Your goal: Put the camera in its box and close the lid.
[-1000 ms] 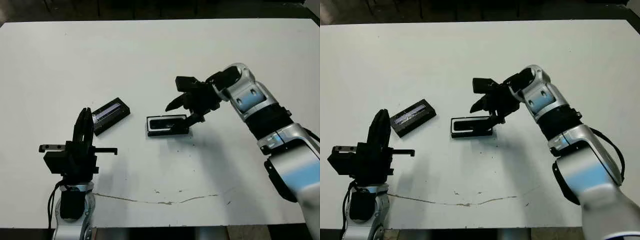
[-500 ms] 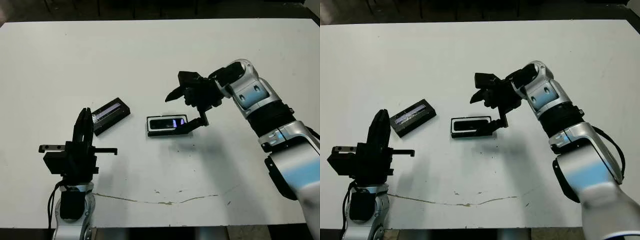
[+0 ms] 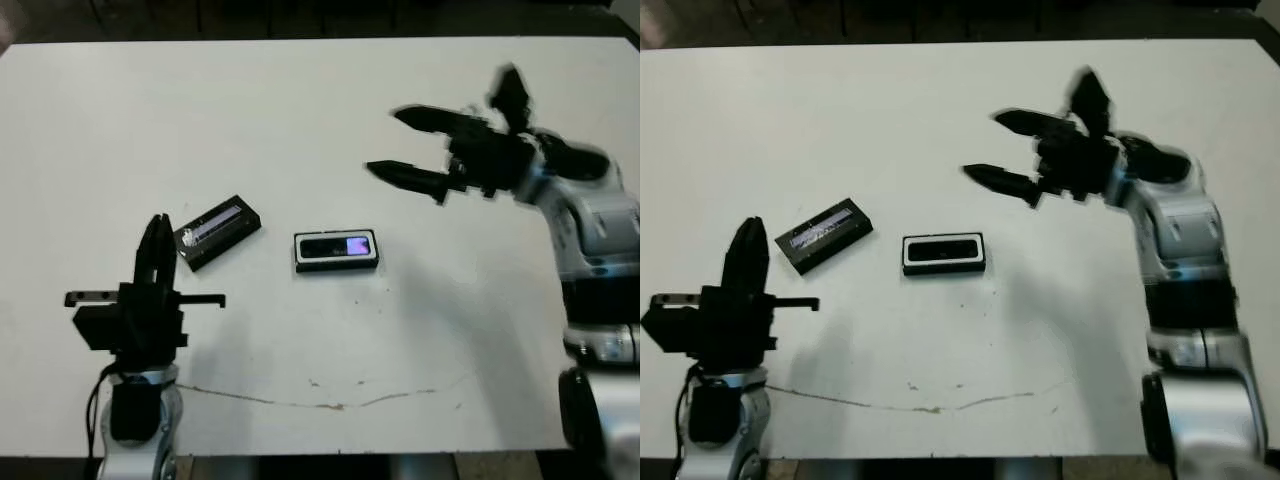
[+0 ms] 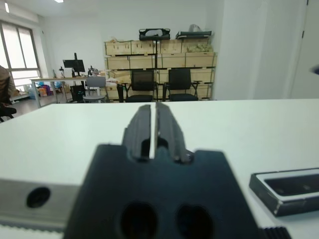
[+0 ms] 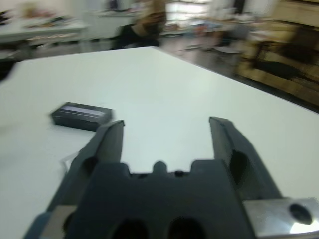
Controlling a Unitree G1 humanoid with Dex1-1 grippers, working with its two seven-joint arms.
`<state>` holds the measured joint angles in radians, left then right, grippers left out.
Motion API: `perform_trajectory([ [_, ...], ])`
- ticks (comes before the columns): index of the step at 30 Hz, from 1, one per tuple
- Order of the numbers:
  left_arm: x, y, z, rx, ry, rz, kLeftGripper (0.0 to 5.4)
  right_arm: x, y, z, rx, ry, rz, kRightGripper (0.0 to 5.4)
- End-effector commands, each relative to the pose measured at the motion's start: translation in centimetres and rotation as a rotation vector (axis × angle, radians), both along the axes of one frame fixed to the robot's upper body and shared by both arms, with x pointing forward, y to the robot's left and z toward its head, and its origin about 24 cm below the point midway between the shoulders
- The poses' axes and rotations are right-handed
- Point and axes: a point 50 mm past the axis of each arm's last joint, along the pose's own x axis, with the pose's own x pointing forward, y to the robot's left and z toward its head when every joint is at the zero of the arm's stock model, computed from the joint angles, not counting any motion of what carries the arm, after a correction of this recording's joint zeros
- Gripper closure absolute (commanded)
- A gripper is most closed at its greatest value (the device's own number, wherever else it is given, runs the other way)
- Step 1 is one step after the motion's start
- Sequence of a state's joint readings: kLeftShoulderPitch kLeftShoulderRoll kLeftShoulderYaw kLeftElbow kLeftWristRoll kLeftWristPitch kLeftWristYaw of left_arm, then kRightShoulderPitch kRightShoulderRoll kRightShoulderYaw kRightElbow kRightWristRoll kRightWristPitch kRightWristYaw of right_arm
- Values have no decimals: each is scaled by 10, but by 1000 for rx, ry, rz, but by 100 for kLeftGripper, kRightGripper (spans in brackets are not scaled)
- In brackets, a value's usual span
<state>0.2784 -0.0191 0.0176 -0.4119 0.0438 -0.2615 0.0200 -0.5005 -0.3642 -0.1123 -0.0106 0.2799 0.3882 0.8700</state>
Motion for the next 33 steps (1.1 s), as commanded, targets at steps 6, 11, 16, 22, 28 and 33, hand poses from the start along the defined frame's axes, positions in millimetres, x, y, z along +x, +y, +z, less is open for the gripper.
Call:
perform_trajectory([
  [6, 4, 22, 10, 91, 4, -3, 540, -41, -31, -52, 18, 5, -239, 322],
  [11, 14, 40, 38, 215, 38, -86, 540, -57, -36, -58, 36, 34, -276, 413],
  [16, 29, 55, 71, 371, 166, -255, 494, -60, -39, -56, 33, 45, -297, 506],
  [22, 56, 56, 79, 404, 252, -408, 390, -60, -38, -54, 44, 39, -292, 540],
  [28, 80, 51, 65, 398, 342, -495, 277, -58, -39, -53, 42, 21, -289, 540],
  [33, 93, 54, 50, 353, 476, -668, 187, -59, -40, -54, 31, 26, -293, 540],
])
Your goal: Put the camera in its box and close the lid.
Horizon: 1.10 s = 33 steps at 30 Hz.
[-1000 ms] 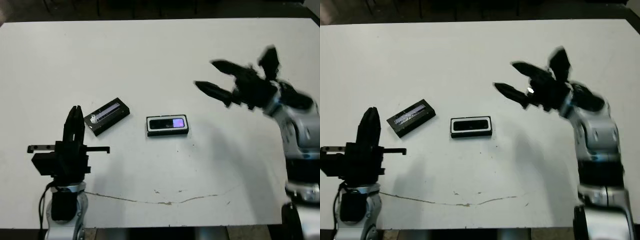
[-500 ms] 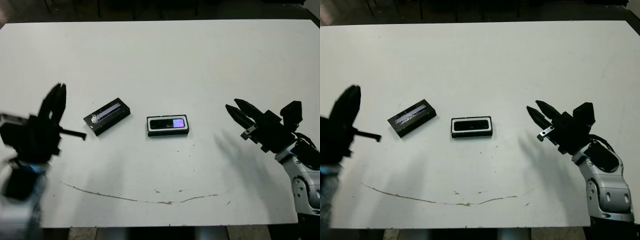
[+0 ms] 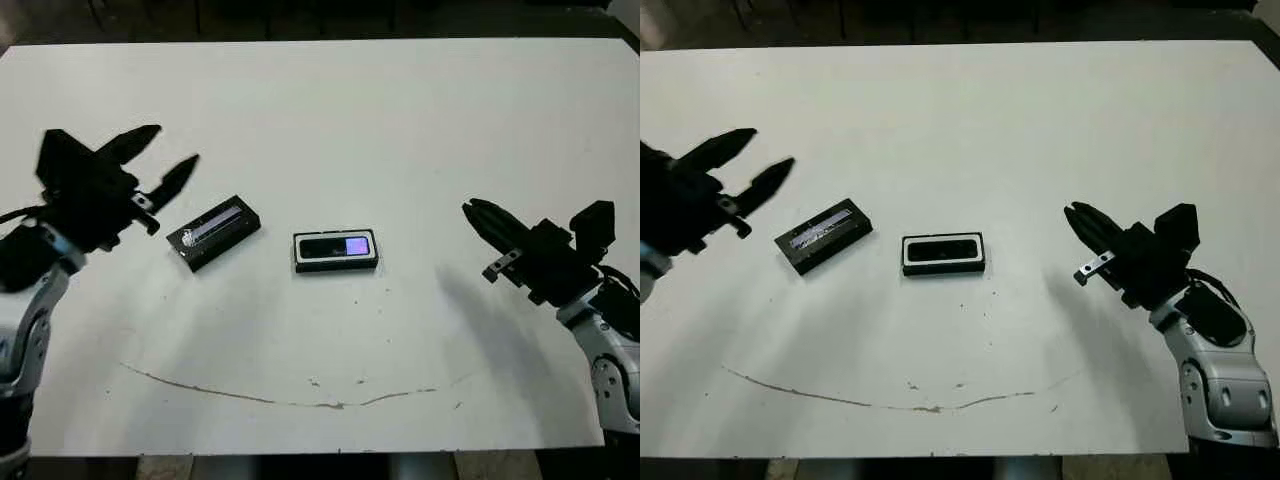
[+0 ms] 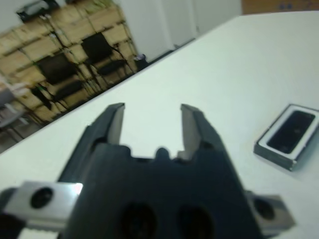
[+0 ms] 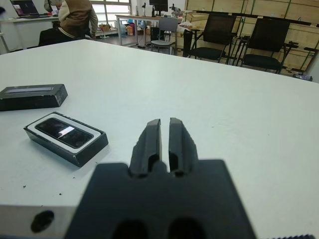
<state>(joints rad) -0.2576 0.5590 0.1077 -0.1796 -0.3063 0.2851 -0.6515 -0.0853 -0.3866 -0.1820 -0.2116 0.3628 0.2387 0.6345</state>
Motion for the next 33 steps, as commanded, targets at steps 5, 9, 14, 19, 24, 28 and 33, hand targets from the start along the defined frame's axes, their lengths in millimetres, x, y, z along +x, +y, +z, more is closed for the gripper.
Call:
perform_trajectory([
  [5, 9, 13, -25, -48, 252, -145, 102, -1, -5, -7, -13, 23, 2, 540],
  [9, 8, 18, -35, -61, 347, -178, 30, -1, -5, -10, -18, 32, 6, 540],
  [14, 6, 22, -38, 0, 394, -214, 1, 1, -6, -14, -5, 67, 14, 540],
  [19, 6, 27, -42, 49, 407, -185, 1, 1, -8, -17, -1, 70, 32, 540],
  [24, 7, 28, -47, 101, 388, -154, 1, 1, -9, -19, 10, 66, 45, 540],
  [28, 9, 29, -53, 98, 384, -119, 1, 0, -10, -20, 0, 57, 41, 540],
  [33, 9, 27, -55, 117, 387, -112, 1, 0, -13, -21, -5, 40, 50, 540],
])
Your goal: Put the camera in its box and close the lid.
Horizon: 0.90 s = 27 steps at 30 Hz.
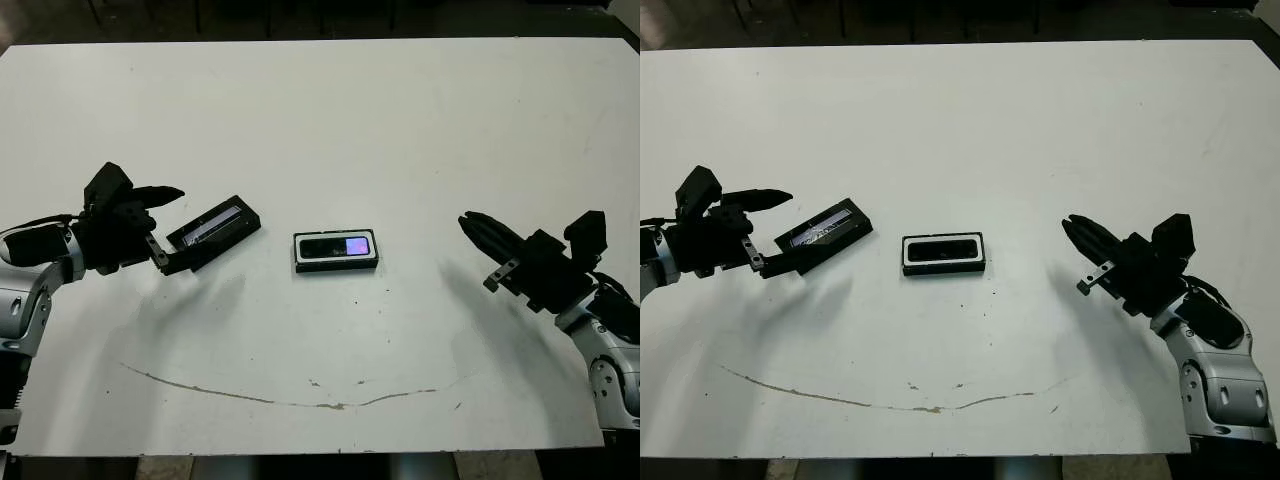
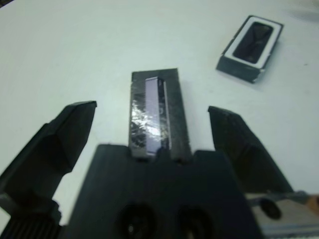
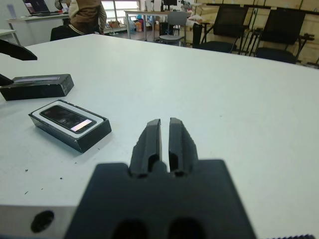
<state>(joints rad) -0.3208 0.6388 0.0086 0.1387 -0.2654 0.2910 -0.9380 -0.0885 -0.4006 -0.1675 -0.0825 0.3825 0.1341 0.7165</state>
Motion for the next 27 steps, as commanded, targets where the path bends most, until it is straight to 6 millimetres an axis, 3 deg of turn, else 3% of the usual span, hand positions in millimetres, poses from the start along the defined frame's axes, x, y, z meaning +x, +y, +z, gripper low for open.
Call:
perform_trajectory([
  [1, -2, 2, -9, 27, 33, 7, 1, -2, -6, -6, -16, 15, -2, 540],
  [13, -5, 1, -16, -32, 116, 6, 1, -2, -8, -7, -22, 9, -12, 540],
  [27, -8, 8, -28, 36, 72, 55, 1, -4, -10, -8, -35, 22, -23, 540],
])
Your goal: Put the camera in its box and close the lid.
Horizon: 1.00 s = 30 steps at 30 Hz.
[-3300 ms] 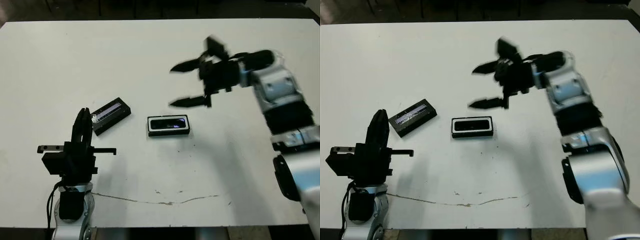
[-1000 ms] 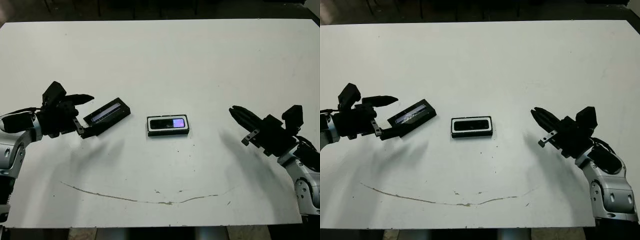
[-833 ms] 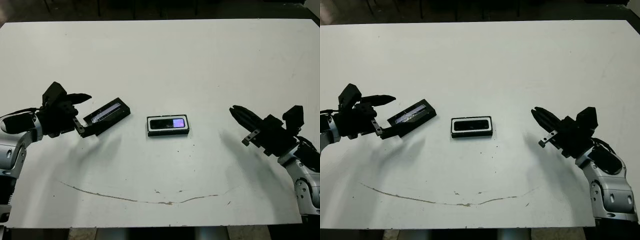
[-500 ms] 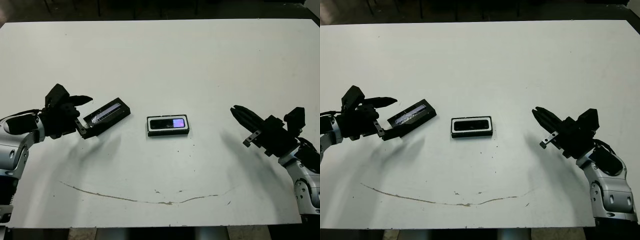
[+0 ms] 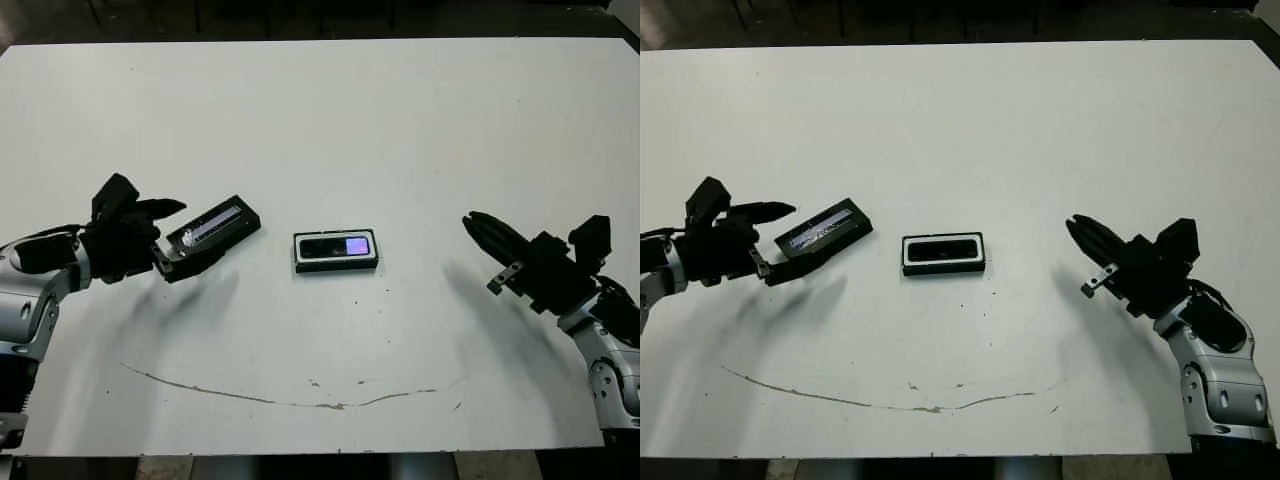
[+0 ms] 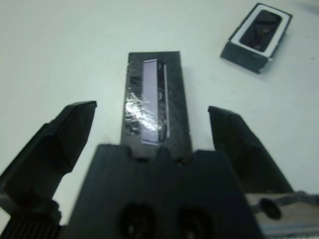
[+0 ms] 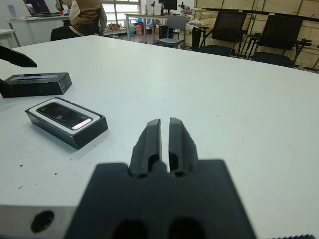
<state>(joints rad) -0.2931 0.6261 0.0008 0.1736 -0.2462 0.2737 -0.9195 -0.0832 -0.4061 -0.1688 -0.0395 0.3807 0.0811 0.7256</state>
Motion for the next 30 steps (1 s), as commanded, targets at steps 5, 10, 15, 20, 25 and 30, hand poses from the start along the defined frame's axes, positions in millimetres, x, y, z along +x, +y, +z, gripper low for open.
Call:
perform_trajectory([
  [5, -6, 1, -16, 68, 19, -1, 1, -4, -4, -4, -13, 42, -11, 540],
  [10, -8, -5, -20, 42, 46, -24, 1, -4, -5, -4, -7, 48, -6, 540],
  [15, -10, -9, -24, 13, 76, -58, 1, -5, -7, -4, -2, 46, -1, 540],
  [20, -11, -10, -28, -23, 92, -48, 1, -4, -8, -4, 2, 46, -3, 540],
  [25, -13, -9, -33, -14, 41, 17, 28, -4, -9, -6, 24, 48, 2, 540],
  [30, -16, -9, -38, -15, 11, 97, 117, -3, -9, -5, 19, 45, 2, 540],
])
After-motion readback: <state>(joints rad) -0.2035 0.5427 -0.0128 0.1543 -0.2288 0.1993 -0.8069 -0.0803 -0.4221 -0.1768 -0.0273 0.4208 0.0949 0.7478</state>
